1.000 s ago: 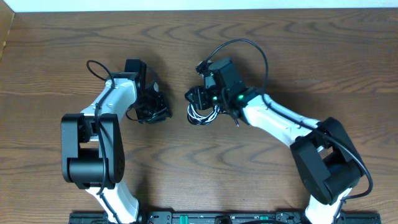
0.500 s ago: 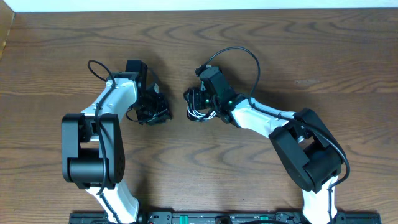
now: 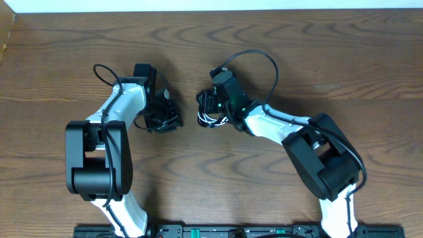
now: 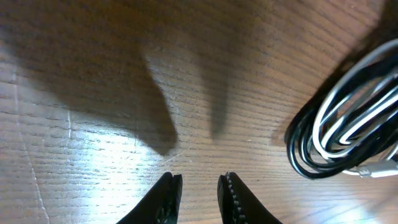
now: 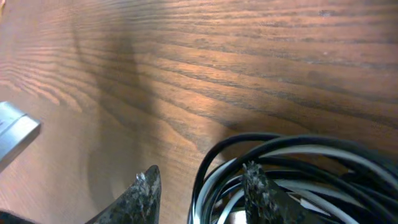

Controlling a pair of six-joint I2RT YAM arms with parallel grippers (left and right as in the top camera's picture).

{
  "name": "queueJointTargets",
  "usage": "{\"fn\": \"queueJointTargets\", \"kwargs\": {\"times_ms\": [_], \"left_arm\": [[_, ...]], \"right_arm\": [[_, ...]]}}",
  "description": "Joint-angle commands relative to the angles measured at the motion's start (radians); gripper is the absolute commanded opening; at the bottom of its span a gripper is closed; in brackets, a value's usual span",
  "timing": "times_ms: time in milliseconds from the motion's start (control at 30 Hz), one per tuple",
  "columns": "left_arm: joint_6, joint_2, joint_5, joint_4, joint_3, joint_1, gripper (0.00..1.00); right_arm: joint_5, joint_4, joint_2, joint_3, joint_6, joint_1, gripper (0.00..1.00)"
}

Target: Untangle cables

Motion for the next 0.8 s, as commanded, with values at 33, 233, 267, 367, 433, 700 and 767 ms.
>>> {"fn": "queueJointTargets", "kwargs": {"times_ms": [33,233,267,367,433,700,767], "left_arm": [[0.009,-0.021,-0.013,-0.004,-0.004,-0.001,0.25],[0.010,-0.021,-0.010,-0.002,-0.003,-0.002,0.24],[0.023,-0.021,0.007,0.002,-0.003,-0.002,0.24],[0.126,-0.021,0.155,0.024,-0.003,-0.001,0.24],[0.165,-0.021,0.249,0.045,-0.003,-0.002,0.24],[0.198,-0.021,0.420,0.118,-0.003,-0.001,0.25],[0.219,-0.021,0.489,0.154,-0.003,-0.001,0.25]], "right_arm": [[-0.016,0.025,0.059,0.004,0.046,0.003,0.32],[-0.032,0.053,0.055,0.004,0.023,-0.004,0.01],[-0.054,0.056,0.053,0.004,0.023,-0.010,0.01],[-0.160,0.067,0.033,0.004,0.023,-0.034,0.01],[-0.243,0.089,0.018,0.004,0.023,-0.055,0.01],[-0.453,0.123,-0.058,0.004,0.031,-0.134,0.01],[-0.546,0.138,-0.062,0.004,0.032,-0.158,0.01]]}}
